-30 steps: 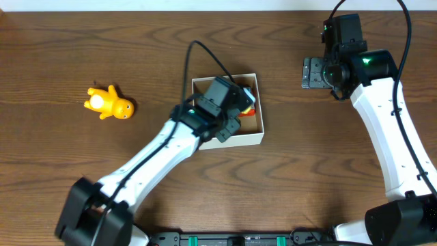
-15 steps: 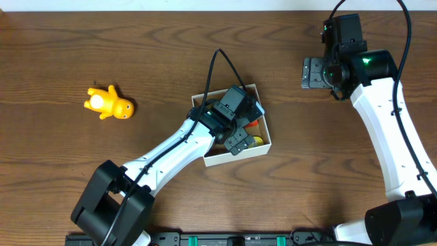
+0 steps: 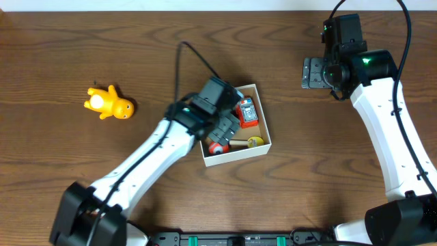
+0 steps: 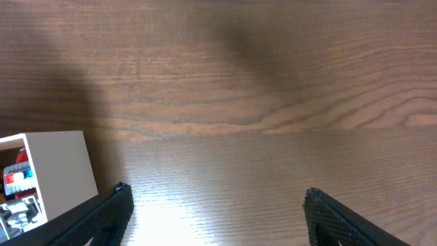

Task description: Pack container

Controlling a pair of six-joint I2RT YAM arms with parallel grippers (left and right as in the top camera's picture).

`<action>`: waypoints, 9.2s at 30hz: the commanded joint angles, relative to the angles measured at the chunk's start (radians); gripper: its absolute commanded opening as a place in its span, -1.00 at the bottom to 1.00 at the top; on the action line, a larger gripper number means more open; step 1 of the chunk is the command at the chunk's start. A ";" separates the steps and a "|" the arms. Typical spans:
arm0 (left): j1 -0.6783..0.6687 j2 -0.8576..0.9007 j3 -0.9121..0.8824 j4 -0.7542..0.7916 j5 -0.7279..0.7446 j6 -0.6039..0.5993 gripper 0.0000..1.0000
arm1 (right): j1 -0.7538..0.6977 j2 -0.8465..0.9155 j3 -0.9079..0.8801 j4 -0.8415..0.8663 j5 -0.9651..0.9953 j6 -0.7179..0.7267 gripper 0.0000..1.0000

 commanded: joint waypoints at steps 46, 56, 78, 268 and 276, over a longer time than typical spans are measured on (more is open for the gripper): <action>0.869 0.239 0.002 0.163 -0.014 -0.893 0.96 | -0.003 0.007 -0.014 -0.024 -0.001 -0.010 0.66; 0.869 0.327 0.002 0.186 0.018 -0.889 0.43 | -0.003 0.007 -0.014 -0.027 -0.002 -0.010 0.66; 0.608 -0.114 0.006 0.153 0.189 -0.373 -0.88 | -0.003 0.007 -0.014 -0.019 -0.024 -0.003 0.67; -0.107 0.137 0.061 0.002 0.325 -0.142 -0.74 | -0.003 0.007 -0.014 -0.002 -0.023 -0.003 0.67; -0.107 0.062 0.061 -0.001 0.318 -0.142 -0.26 | -0.003 0.007 -0.014 -0.001 -0.023 -0.004 0.68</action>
